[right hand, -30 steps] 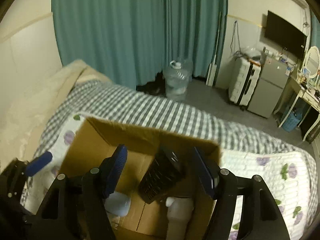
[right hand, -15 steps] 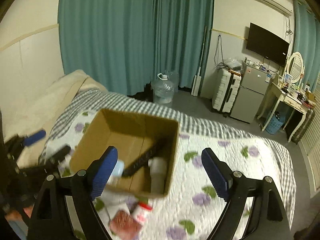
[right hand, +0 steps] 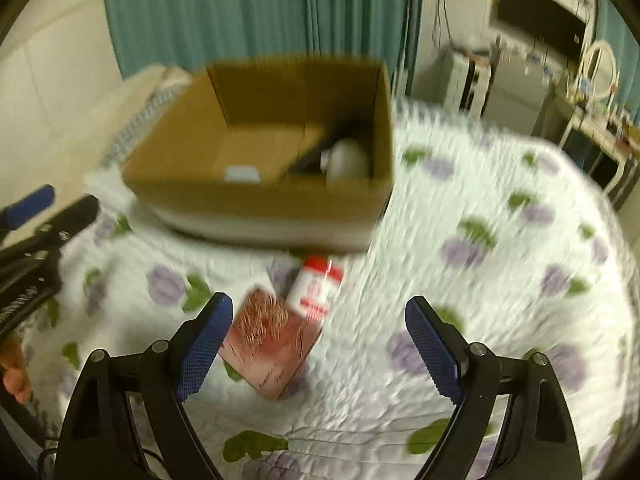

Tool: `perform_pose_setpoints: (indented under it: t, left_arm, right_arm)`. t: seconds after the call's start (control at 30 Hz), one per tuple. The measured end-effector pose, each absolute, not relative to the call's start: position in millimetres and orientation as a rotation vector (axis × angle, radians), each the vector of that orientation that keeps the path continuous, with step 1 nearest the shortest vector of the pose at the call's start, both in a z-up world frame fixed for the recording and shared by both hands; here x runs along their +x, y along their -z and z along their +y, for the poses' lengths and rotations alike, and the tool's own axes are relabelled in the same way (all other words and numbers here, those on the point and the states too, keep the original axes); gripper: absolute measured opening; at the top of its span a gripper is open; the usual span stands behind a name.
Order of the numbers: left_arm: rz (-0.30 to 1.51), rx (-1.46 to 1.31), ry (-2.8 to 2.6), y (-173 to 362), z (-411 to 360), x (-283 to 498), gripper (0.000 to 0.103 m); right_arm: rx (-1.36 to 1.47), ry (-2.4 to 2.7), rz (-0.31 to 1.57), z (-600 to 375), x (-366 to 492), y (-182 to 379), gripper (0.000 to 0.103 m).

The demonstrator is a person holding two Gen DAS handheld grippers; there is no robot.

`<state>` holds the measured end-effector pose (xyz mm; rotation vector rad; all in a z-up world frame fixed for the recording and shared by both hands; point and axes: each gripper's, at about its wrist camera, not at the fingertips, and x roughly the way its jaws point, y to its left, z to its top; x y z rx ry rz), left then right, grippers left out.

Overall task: Organize rigid objects
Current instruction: 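Grasp the red patterned card with the right tool while the left tool grasps the white power bank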

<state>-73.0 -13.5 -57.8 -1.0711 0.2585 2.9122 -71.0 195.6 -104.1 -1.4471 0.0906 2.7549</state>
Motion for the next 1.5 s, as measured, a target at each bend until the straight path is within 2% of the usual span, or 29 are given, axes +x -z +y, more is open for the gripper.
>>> perform_pose_setpoints:
  t: [0.17,0.27,0.33,0.47,0.53,0.63,0.7,0.97,1.5]
  left_arm:
    - [0.253,-1.142,-2.889,90,-19,-77,0.076]
    - [0.258,-1.168,-2.873,101,-21,-80,0.076]
    - [0.245,-1.179,-2.861,106,-23,-80,0.076]
    - [0.222,-1.188,-2.845,109,-26,-80,0.076]
    - [0.214,-1.188,-2.839,109,-26,-79,0.076]
    - [0.213,-1.189,-2.830,109,-26,-79,0.076]
    - [0.218,-1.192,-2.821,109,-24,-78,0.076]
    - [0.259,-1.211,-2.705,117,0,-78,0.076]
    - [0.536,-1.252,-2.422,155,73,-100,0.076]
  right_arm:
    - [-1.591,-2.687,0.126,190,-80,141,0.088]
    - [-1.649,-2.689,0.183,187,-84,151,0.078]
    - [-1.675,-2.722,0.237,183,-82,151,0.059]
    - [-1.623,-2.729,0.161,175,-72,140,0.044]
    - [-1.582,-2.760,0.175,176,-64,129,0.029]
    - [-1.532,-2.830,0.237,176,-55,115,0.014]
    - [-1.507,-2.872,0.216,173,-48,105,0.009]
    - [-1.318,-2.857,0.136,207,-49,61,0.009]
    - [-1.377,-2.782,0.308,259,-68,94,0.009]
